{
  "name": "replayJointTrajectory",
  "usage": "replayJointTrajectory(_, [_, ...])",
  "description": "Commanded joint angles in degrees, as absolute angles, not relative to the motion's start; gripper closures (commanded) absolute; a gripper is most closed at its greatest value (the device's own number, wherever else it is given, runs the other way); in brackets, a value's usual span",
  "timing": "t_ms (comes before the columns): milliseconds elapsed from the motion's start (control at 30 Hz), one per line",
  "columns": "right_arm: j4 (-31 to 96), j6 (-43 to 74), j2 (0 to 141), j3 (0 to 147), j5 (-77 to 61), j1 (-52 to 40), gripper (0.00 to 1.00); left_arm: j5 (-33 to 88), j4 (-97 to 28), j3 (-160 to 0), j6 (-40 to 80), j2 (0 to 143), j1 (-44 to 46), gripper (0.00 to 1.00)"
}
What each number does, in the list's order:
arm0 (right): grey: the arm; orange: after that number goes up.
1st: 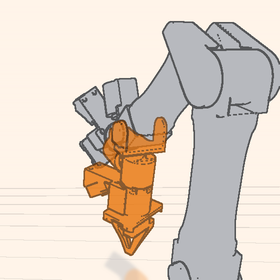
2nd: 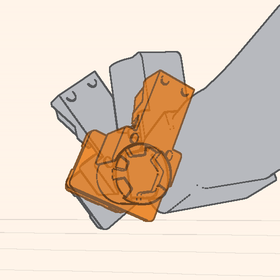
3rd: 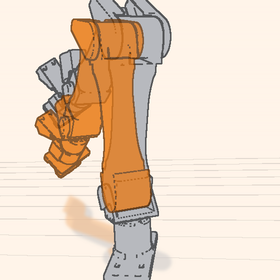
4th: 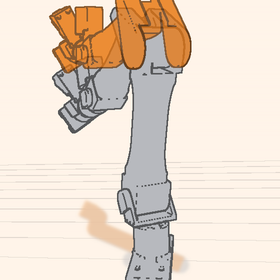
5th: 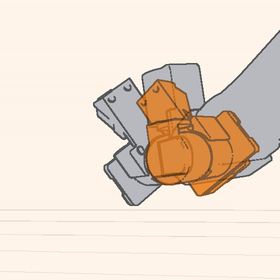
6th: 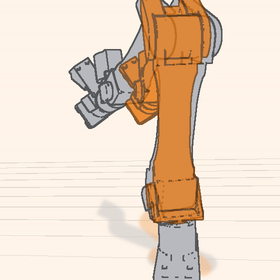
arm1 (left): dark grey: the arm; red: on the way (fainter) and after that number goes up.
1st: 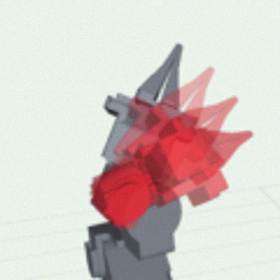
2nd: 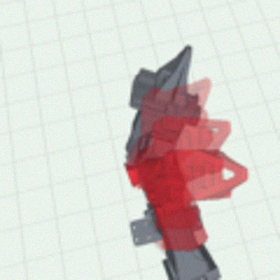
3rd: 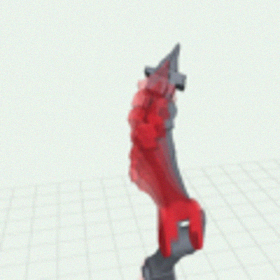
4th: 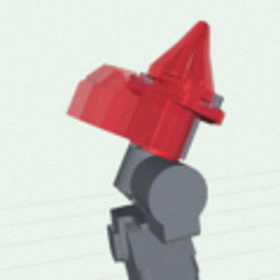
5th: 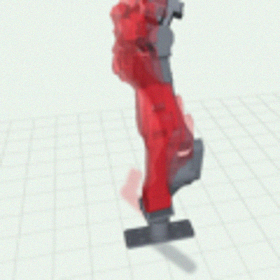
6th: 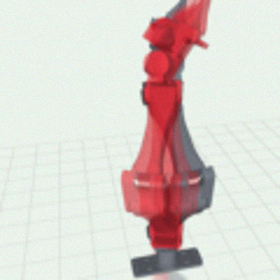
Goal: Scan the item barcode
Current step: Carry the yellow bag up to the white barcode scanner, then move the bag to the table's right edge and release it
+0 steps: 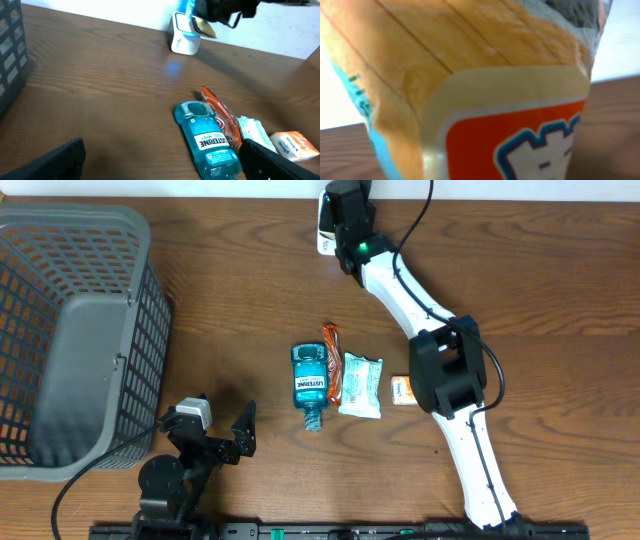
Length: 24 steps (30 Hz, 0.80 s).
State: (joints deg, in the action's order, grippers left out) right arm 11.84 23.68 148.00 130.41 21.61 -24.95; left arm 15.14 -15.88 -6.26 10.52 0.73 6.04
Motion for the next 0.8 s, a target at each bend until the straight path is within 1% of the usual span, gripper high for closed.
replayJointTrajectory(0, [18.3, 23.1, 140.7, 132.3, 34.1, -23.9, 0.99, 15.9, -17.3, -5.4, 10.6, 0.3, 5.9, 0.02])
replayJointTrajectory(200, [40.3, 23.7, 133.2, 132.3, 44.8, -20.8, 0.99, 15.9, -17.3, -5.4, 10.6, 0.3, 5.9, 0.02])
replayJointTrajectory(400, [58.8, 31.0, 131.8, 132.2, 53.5, -14.1, 0.99, 15.9, -17.3, -5.4, 10.6, 0.3, 5.9, 0.02])
replayJointTrajectory(467, [64.4, 35.2, 132.4, 132.2, 53.7, -11.0, 0.99, 15.9, -17.3, -5.4, 10.6, 0.3, 5.9, 0.02])
replayJointTrajectory(633, [76.2, 53.1, 135.2, 131.6, 51.3, -2.6, 0.99, 15.9, -17.3, -5.4, 10.6, 0.3, 5.9, 0.02])
replayJointTrajectory(767, [78.9, 59.1, 137.9, 131.3, 48.2, 2.8, 0.99, 15.9, -17.3, -5.4, 10.6, 0.3, 5.9, 0.02])
